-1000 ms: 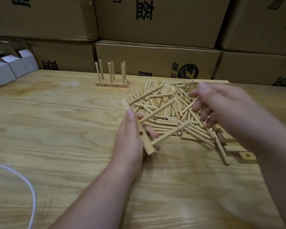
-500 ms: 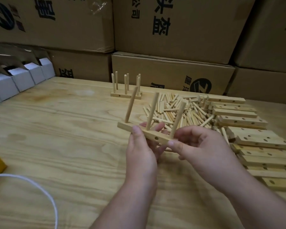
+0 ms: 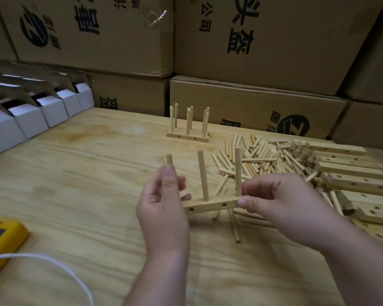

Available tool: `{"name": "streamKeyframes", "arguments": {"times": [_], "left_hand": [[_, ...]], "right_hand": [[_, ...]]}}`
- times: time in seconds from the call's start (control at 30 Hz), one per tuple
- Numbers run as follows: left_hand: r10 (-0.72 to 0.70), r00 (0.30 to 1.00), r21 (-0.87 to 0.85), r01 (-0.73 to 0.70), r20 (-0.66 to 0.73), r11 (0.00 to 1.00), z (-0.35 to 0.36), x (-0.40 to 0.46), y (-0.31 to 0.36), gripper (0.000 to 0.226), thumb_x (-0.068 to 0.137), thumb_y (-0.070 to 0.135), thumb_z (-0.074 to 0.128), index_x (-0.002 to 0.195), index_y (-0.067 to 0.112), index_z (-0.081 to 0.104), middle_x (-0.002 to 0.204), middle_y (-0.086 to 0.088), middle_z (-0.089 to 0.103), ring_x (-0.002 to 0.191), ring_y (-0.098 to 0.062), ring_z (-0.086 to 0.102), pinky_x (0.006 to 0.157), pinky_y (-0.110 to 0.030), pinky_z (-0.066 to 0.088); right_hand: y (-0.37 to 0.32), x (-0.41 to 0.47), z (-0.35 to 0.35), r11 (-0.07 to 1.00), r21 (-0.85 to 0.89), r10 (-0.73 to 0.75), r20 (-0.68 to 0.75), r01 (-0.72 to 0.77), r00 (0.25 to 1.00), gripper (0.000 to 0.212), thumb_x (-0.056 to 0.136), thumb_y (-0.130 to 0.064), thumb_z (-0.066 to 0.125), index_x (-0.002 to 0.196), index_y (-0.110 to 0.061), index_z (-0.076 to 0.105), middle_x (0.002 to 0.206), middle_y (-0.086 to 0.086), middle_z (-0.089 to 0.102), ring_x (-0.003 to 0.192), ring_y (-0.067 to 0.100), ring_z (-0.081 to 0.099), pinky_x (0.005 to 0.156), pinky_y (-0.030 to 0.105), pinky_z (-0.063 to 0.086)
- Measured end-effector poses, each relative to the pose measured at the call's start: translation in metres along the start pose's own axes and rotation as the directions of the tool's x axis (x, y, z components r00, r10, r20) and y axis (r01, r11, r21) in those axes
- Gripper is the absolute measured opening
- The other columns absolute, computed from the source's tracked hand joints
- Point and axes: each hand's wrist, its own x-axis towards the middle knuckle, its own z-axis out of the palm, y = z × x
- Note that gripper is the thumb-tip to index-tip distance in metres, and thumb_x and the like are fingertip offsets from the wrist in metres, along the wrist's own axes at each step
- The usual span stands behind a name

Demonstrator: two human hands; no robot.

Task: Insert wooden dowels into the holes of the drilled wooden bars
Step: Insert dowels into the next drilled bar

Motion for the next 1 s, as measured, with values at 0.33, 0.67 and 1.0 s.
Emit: {"name": "streamKeyframes", "arguments": {"times": [0.33, 0.67, 1.0], "left_hand": [[0.087, 0.990, 0.275, -0.113, 0.107, 0.955, 0.003, -0.006, -0.003, 0.031, 0.106, 0.042, 0.046, 0.081, 0.030, 0.062, 0.061, 0.012, 0.050, 0.055, -0.004, 0.045, 0.053, -0.022, 0.040], [0.110, 0.987, 0.244, -0.136, 0.117, 0.960, 0.006, -0.009, 0.001, 0.031, 0.106, 0.038, 0.045, 0.081, 0.027, 0.058, 0.069, 0.004, 0.051, 0.060, -0.006, 0.050, 0.056, -0.015, 0.052], [0.054, 0.995, 0.038, -0.057, 0.084, 0.998, 0.009, -0.015, 0.005, 0.038, 0.095, 0.053, 0.051, 0.127, 0.039, 0.064, 0.109, 0.020, 0.072, 0.110, 0.002, 0.065, 0.094, -0.021, 0.051]], "right_hand": [[0.013, -0.004, 0.002, 0.999, 0.024, 0.044, 0.004, -0.044, 0.999, 0.010, 0.080, -0.033, 0.084, 0.086, -0.037, 0.077, 0.084, -0.024, 0.074, 0.079, -0.007, 0.068, 0.071, 0.019, 0.050], [0.017, -0.007, 0.001, 0.999, 0.013, 0.035, 0.028, -0.035, 0.999, 0.013, 0.081, -0.029, 0.084, 0.077, -0.040, 0.076, 0.081, -0.026, 0.073, 0.077, -0.009, 0.068, 0.060, 0.006, 0.047], [0.024, 0.001, -0.005, 0.992, -0.078, 0.100, 0.026, -0.098, 0.995, 0.008, 0.085, -0.033, 0.079, 0.085, -0.040, 0.074, 0.087, -0.036, 0.068, 0.084, -0.018, 0.061, 0.069, 0.014, 0.045]]}}
